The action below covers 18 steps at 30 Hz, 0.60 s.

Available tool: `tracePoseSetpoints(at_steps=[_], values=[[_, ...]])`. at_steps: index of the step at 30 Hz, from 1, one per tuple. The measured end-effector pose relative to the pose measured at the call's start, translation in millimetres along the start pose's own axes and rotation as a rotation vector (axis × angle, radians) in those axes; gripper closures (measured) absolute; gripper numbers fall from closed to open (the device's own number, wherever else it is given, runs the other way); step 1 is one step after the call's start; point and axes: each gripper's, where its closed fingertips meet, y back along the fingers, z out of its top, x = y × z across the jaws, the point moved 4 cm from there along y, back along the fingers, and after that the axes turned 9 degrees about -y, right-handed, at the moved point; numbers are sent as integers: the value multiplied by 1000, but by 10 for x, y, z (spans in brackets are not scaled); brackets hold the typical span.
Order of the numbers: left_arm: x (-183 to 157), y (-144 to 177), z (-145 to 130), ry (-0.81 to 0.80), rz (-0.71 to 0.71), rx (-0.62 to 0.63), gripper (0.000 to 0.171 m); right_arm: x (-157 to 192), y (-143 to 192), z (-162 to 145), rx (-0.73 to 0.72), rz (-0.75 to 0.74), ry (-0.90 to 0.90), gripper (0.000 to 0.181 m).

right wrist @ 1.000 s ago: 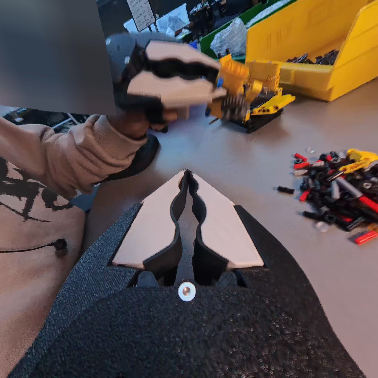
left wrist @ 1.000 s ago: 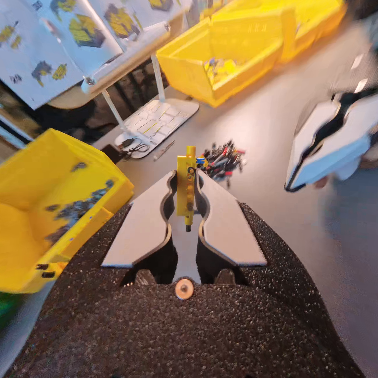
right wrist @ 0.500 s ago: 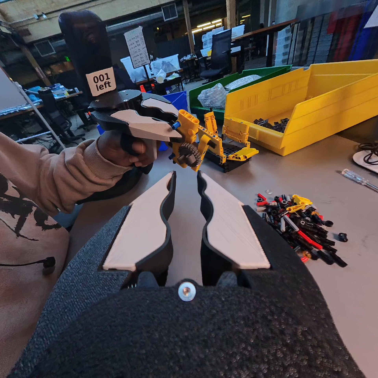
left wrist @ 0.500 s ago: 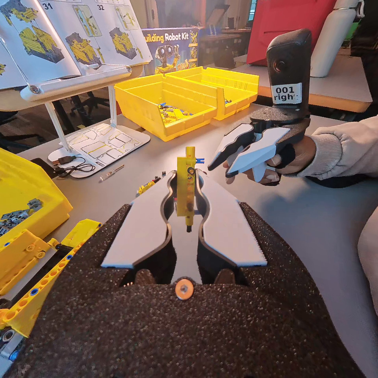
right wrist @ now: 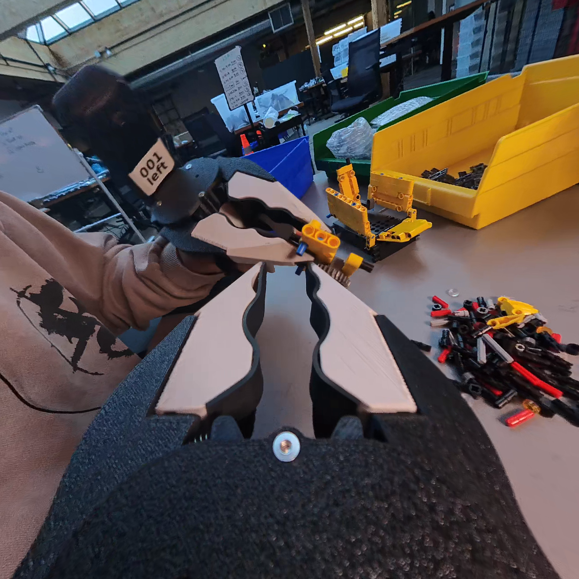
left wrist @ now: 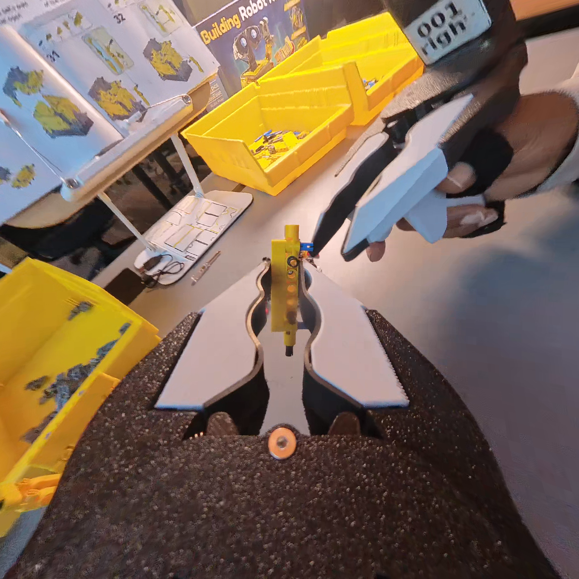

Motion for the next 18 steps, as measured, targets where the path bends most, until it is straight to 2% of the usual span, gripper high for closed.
tracePoseSetpoints(at_steps=[4, 6, 9, 11, 13, 16, 18], values=[[-101, -71, -23, -209, 73, 62, 157, -90, 12, -35, 10, -18, -76, 165], [-134, -78, -11, -266, 90, 65, 157, -129, 32, -54, 10, -22, -94, 175], [-166, -88, -21, -302, 89, 69, 157, -159, 40, -89, 28, -14, -116, 176], [-203, -75, -10, -228, 8, 15, 152, -155, 64, -94, 55, 8, -90, 178], [-251, -33, 7, -34, -166, -63, 145, -164, 117, -83, 99, 33, -26, 178], [-255, 67, 51, 264, -400, -171, 148, -128, 217, -104, 180, 96, 118, 178], [-264, 98, 42, 335, -484, -196, 156, -62, 267, -100, 202, 148, 168, 178]])
